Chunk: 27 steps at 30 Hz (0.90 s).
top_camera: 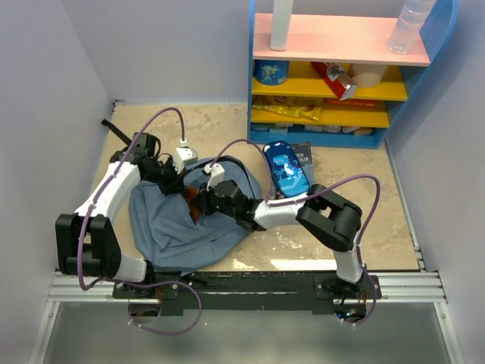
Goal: Pack the student bag
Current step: Place the personal item in the student bag.
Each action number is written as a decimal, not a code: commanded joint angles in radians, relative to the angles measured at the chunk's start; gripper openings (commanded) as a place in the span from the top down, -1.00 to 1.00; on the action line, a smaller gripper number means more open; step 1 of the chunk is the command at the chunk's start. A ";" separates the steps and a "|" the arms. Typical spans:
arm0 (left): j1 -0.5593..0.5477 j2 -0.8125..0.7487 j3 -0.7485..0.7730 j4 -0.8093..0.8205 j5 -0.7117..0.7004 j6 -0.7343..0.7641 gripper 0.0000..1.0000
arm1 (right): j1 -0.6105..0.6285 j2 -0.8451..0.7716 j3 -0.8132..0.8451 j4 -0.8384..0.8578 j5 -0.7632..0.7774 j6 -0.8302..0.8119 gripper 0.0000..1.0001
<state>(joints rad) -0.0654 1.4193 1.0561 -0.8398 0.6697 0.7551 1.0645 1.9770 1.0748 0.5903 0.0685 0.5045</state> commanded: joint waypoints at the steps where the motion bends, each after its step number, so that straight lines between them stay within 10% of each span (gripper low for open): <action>1: -0.030 -0.023 0.028 0.065 0.234 -0.033 1.00 | 0.032 0.023 -0.058 -0.230 -0.004 0.040 1.00; 15: -0.030 -0.054 0.016 0.084 0.258 -0.051 1.00 | 0.003 0.095 0.034 -0.351 -0.016 0.218 1.00; 20: -0.034 -0.048 0.015 0.062 0.268 -0.042 1.00 | -0.041 0.008 -0.119 0.117 -0.085 0.334 1.00; 27: -0.037 -0.051 0.010 0.051 0.263 -0.028 1.00 | -0.057 -0.027 -0.144 0.319 -0.051 0.335 1.00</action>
<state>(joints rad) -0.0940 1.4170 1.0492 -0.8158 0.8051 0.7254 1.0161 1.9831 0.9337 0.7761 0.0246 0.8185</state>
